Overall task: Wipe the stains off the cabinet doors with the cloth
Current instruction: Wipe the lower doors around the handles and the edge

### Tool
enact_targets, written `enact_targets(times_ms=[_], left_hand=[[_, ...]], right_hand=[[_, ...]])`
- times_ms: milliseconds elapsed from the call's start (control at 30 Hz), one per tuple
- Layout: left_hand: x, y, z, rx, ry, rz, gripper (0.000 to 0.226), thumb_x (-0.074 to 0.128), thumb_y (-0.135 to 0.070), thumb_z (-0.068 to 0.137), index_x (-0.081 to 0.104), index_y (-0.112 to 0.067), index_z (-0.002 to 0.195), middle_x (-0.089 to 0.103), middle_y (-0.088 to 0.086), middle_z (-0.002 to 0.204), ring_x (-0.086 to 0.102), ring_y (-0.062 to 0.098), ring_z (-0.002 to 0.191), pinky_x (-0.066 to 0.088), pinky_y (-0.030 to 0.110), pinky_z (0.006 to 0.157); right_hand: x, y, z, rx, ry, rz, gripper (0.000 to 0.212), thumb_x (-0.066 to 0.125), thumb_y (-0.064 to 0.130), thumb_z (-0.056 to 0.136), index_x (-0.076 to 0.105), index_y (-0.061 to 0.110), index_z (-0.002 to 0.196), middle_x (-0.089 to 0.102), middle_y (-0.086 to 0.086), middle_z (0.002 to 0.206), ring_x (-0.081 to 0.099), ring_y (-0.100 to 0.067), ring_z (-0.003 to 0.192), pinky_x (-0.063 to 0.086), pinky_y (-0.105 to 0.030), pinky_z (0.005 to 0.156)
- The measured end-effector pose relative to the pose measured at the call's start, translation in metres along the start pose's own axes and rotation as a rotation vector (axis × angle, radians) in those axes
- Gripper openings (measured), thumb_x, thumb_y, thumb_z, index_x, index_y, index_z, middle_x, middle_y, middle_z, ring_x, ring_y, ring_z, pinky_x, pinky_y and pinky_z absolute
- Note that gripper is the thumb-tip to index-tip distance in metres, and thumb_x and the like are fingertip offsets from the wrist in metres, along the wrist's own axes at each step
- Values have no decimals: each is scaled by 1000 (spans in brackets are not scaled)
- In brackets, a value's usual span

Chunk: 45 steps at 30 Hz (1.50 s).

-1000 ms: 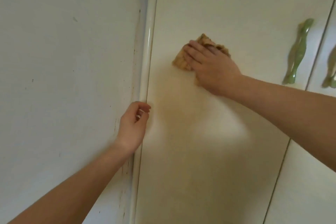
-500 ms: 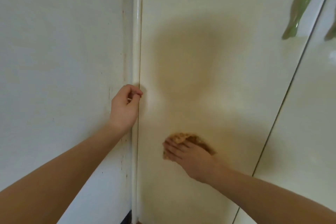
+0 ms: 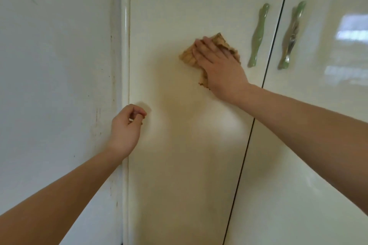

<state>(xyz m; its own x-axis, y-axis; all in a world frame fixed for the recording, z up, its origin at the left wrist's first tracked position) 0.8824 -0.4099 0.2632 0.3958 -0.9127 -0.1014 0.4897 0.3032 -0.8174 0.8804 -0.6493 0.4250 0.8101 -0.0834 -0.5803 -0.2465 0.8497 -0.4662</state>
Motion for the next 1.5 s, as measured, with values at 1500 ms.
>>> enact_targets(times_ms=[1500], left_hand=[[1,82,-97,-152,177,156,25,50,2,95,65,-16,88,65,10,81,58,15,66,48,30,65]], right_hand=[[167,161,-134,-238,218,93,69,23,9,94,21,16,163,9,-2,172,6,-23,159,20,-44,124]])
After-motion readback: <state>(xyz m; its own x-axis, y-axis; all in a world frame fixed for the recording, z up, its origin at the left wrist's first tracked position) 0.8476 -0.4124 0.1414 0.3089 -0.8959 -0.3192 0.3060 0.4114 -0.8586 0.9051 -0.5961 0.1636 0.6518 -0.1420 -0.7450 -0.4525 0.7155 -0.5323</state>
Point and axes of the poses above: each hand's wrist, its own z-axis towards the middle knuckle, its own x-axis out of the palm, y = z × x, the point moved 7 cm from there along z, towards the middle knuckle
